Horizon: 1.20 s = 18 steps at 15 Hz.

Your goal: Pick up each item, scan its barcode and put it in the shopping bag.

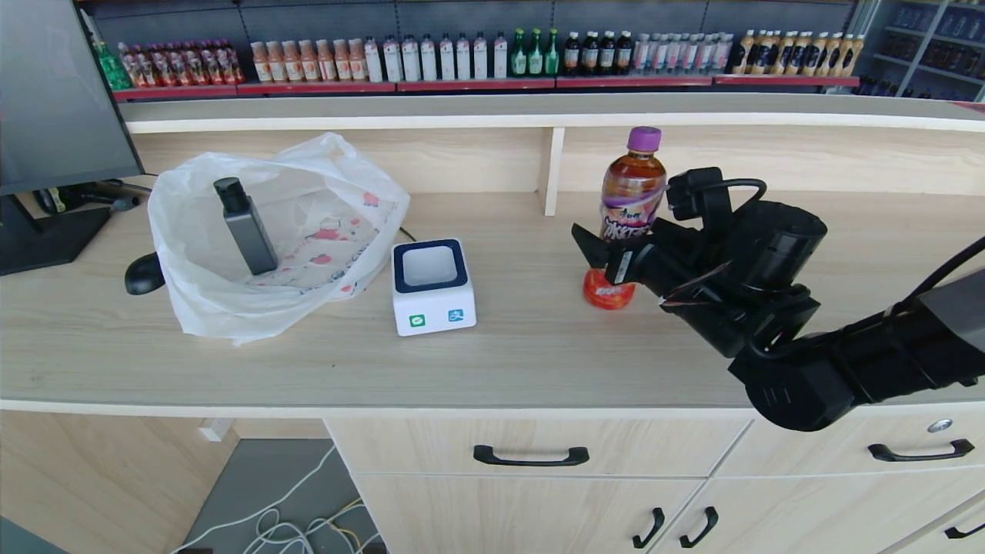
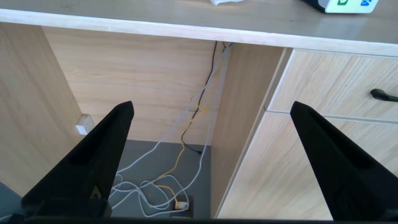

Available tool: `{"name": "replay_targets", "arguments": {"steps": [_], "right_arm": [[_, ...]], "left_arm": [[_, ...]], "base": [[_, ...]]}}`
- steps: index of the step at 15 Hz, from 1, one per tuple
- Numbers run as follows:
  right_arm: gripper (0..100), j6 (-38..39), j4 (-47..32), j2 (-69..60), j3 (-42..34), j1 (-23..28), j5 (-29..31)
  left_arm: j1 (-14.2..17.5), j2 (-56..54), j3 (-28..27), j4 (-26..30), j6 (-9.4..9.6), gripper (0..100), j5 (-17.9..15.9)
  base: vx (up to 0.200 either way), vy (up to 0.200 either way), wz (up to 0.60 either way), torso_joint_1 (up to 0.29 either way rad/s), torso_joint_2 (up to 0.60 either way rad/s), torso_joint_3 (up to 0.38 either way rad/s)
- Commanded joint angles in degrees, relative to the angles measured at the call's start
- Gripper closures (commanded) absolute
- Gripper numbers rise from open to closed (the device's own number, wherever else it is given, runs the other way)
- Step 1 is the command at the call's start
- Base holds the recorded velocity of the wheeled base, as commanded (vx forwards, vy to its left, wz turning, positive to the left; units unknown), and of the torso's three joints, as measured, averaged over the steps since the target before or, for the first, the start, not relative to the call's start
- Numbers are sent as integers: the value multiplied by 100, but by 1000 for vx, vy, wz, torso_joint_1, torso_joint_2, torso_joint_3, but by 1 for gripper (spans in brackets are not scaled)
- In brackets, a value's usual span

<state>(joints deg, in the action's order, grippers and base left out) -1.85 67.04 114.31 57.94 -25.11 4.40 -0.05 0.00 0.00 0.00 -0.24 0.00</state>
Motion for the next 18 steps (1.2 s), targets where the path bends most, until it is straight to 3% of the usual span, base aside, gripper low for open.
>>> {"name": "replay_targets", "arguments": {"steps": [1,16,17,18], "right_arm": [[0,1,2,91,103,-2,-1],[0,10,-6,188,314,42,-1],[100,10,-6,188,305,42,-1],[100,10,2,188,314,42,-1]], "left_arm": [[5,0,0,0,-2,0,0],[5,0,0,0,-2,0,0],[-4,0,0,0,-2,0,0],[5,0,0,0,-2,0,0]], "base": [[0,0,0,0,0,0],[0,0,0,0,0,0],[0,0,0,0,0,0],[0,0,0,0,0,0]]}}
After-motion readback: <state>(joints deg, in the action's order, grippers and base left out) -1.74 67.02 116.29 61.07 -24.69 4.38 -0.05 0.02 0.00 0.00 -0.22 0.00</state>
